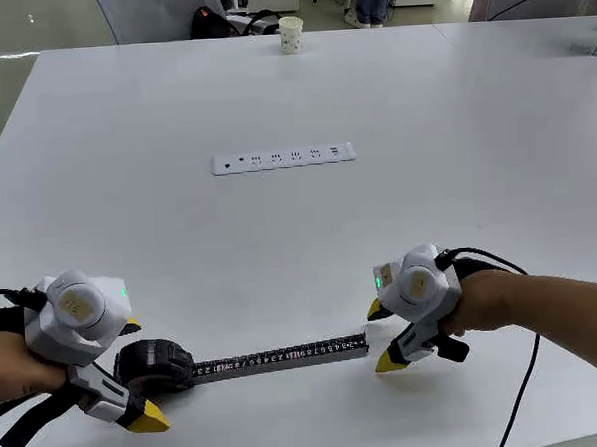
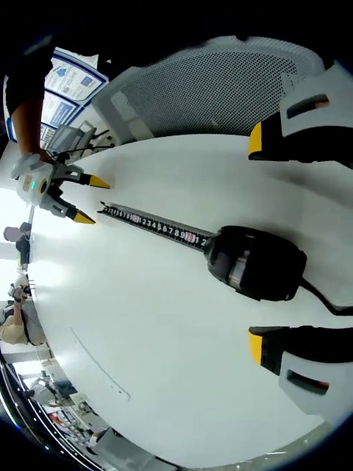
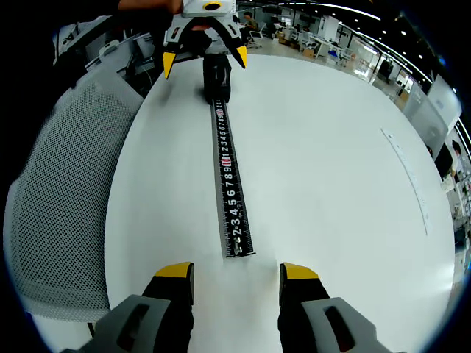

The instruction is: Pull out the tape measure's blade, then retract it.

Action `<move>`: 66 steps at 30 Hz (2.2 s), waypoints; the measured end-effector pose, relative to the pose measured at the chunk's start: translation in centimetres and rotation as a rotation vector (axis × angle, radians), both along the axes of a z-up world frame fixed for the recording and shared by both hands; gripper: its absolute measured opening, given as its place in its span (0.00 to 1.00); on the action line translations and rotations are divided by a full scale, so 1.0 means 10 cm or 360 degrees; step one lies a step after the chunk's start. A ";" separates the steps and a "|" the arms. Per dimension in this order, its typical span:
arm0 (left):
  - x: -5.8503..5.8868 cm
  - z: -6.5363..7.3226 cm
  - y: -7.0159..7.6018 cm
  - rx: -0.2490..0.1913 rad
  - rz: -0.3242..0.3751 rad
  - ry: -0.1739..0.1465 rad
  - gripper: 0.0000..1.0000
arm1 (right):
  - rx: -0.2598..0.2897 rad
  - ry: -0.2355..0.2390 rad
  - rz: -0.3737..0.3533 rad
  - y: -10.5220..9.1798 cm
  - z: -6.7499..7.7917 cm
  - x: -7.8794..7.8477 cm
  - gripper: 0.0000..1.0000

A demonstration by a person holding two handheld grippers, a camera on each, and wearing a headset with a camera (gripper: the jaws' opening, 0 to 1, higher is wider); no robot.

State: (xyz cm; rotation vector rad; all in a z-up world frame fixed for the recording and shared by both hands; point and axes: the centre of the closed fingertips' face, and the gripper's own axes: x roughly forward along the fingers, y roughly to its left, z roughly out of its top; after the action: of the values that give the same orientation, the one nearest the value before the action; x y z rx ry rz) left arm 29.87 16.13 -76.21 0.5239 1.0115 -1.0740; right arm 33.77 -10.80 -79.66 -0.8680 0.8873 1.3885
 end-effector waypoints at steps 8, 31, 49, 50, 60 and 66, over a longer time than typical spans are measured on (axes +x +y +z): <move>-0.04 0.01 -0.02 -0.0051 0.0047 0.0031 0.99 | 0.0034 0.0036 -0.0090 -0.01 0.05 -0.04 0.56; 0.01 0.15 0.16 -0.0364 0.0520 -0.0058 0.99 | 0.0316 -0.0012 -0.0543 -0.21 0.22 0.10 0.87; 0.02 0.25 0.30 -0.0517 0.0741 -0.0294 0.99 | 0.0442 -0.0004 -0.0783 -0.47 0.25 -0.03 0.99; 0.02 0.26 0.30 -0.0528 0.0749 -0.0291 0.99 | 0.0445 -0.0004 -0.0790 -0.49 0.26 -0.04 0.99; -0.03 0.34 0.45 -0.0555 0.0818 -0.0359 0.99 | 0.0501 -0.0077 -0.0841 -0.65 0.35 -0.10 0.99; -0.15 0.31 0.50 -0.0525 0.0796 -0.0332 0.99 | 0.0513 -0.0110 -0.0859 -0.75 0.40 -0.15 0.99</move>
State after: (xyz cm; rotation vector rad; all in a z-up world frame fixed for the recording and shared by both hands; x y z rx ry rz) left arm 28.41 21.16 -73.10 0.0981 0.7087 -0.6990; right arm 32.26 -18.27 -75.68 -0.3854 0.7456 0.9828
